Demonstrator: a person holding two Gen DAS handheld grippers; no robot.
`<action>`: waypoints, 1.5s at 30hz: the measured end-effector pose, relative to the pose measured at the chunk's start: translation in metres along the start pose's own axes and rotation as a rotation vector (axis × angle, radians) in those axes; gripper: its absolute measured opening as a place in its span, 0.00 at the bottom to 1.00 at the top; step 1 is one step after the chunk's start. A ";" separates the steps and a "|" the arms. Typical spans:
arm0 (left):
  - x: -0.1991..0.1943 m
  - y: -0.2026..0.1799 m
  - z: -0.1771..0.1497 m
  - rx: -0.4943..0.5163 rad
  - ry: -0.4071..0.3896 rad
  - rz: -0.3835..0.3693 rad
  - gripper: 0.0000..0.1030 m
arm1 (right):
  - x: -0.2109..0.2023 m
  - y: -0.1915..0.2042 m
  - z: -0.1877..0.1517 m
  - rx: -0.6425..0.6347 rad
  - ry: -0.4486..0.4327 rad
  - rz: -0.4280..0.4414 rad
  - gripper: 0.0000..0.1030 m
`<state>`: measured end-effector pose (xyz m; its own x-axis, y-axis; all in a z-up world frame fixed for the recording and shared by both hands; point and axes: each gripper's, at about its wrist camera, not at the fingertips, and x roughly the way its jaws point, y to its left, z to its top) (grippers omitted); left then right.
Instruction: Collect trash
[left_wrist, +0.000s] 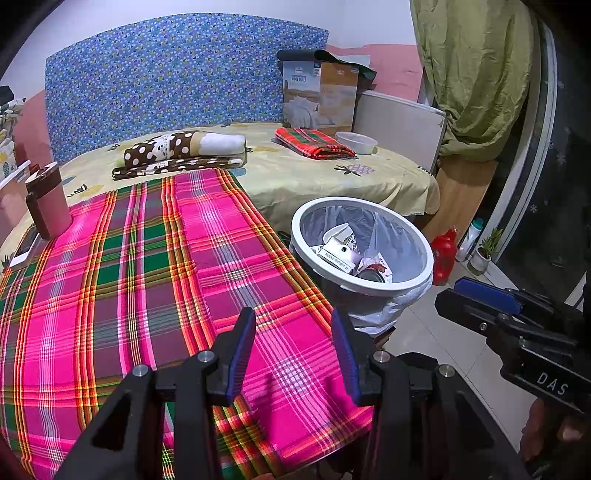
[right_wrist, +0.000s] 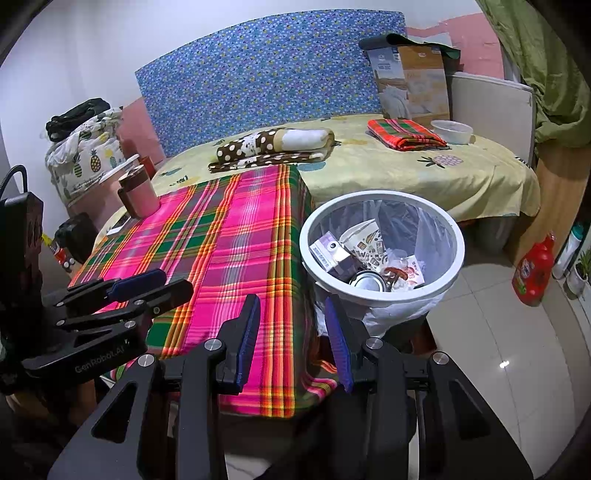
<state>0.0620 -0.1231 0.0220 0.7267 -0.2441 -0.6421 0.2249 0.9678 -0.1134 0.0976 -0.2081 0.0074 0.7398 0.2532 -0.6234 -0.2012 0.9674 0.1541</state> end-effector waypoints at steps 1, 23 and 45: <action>0.000 0.000 0.000 0.000 0.001 0.000 0.43 | 0.000 0.001 0.000 0.000 0.001 0.000 0.38; 0.001 0.001 -0.002 -0.007 0.007 0.002 0.43 | 0.001 0.003 0.000 -0.003 0.004 0.001 0.37; 0.003 0.001 -0.005 -0.015 0.012 0.004 0.43 | 0.003 0.005 -0.001 -0.003 0.012 0.001 0.37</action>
<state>0.0609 -0.1225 0.0159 0.7195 -0.2398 -0.6518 0.2126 0.9695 -0.1220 0.0983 -0.2020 0.0051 0.7318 0.2544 -0.6323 -0.2045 0.9669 0.1524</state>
